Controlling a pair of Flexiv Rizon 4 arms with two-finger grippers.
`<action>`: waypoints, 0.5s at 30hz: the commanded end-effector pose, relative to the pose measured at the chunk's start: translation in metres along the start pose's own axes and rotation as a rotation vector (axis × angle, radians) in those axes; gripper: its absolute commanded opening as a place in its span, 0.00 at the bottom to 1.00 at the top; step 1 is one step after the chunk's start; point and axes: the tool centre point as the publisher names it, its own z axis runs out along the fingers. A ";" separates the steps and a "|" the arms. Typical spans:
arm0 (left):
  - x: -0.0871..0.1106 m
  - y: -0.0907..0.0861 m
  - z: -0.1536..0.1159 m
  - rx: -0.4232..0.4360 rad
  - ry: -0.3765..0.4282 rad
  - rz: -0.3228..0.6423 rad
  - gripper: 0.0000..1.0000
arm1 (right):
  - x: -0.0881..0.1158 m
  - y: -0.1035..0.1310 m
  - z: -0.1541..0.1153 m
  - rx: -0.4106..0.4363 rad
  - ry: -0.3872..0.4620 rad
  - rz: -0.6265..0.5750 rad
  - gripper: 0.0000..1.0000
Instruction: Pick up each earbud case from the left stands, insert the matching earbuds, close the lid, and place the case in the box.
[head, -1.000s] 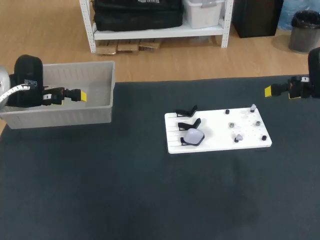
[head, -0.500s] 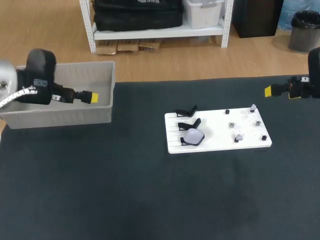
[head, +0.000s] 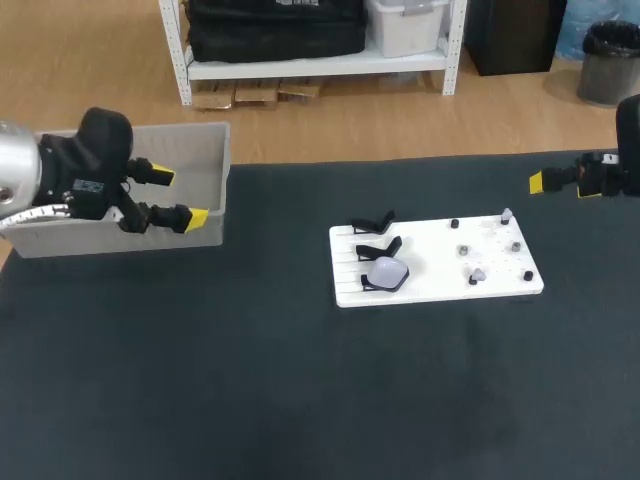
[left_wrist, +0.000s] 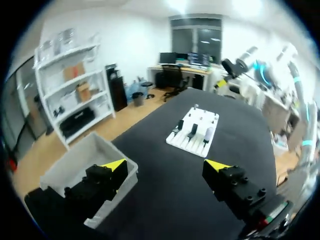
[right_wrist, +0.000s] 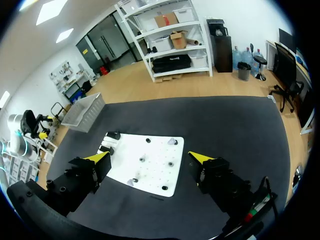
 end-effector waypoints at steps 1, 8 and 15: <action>0.004 0.005 -0.003 0.268 -0.153 0.188 1.00 | 0.000 -0.001 0.000 -0.003 0.000 -0.001 1.00; 0.004 -0.020 0.016 0.235 -0.134 0.190 1.00 | 0.000 -0.001 0.000 -0.003 0.000 -0.001 1.00; 0.004 -0.060 0.062 0.171 -0.154 0.125 1.00 | 0.000 -0.001 0.000 -0.003 0.000 -0.001 1.00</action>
